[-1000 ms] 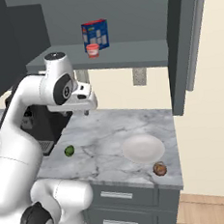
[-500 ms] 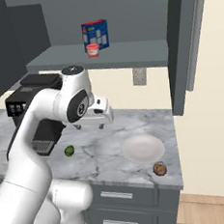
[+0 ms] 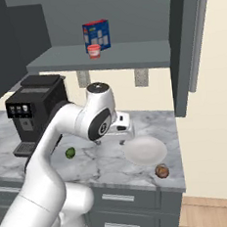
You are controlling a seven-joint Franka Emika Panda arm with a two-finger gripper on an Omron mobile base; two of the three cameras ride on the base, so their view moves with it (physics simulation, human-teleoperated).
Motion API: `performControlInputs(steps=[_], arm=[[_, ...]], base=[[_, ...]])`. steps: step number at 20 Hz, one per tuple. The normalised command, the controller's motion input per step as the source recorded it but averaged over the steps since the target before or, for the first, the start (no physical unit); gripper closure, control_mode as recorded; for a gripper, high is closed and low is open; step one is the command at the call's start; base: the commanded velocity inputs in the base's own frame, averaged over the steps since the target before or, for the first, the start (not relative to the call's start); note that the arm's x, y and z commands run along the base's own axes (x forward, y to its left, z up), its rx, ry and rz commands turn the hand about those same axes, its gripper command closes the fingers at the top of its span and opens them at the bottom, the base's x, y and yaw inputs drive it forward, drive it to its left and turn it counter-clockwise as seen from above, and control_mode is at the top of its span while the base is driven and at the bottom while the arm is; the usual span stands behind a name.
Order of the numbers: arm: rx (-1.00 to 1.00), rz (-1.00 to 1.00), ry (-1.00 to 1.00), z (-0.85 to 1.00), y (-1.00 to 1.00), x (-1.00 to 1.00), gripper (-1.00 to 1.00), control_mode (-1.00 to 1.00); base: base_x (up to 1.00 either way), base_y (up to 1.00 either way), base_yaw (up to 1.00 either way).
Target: Pick the avocado and bread from the counter and place them on the plate. Then pick the jam from the cabinet and place it next to the plate. Lastly close the cabinet door.
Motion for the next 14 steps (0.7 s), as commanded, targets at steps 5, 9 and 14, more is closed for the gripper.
performControlInputs(steps=[5,9,14], arm=[[0.06,0.0,0.03,-0.28,-0.68,0.0,-1.0,-1.0],[0.05,0.01,0.01,-0.28,-0.55,0.0,-1.0,-1.0],[0.01,0.03,0.0,-0.31,-0.44,0.0,-1.0,-1.0]], base=[[0.0,0.0,0.0],[0.0,0.0,0.0],[0.0,0.0,0.0]])
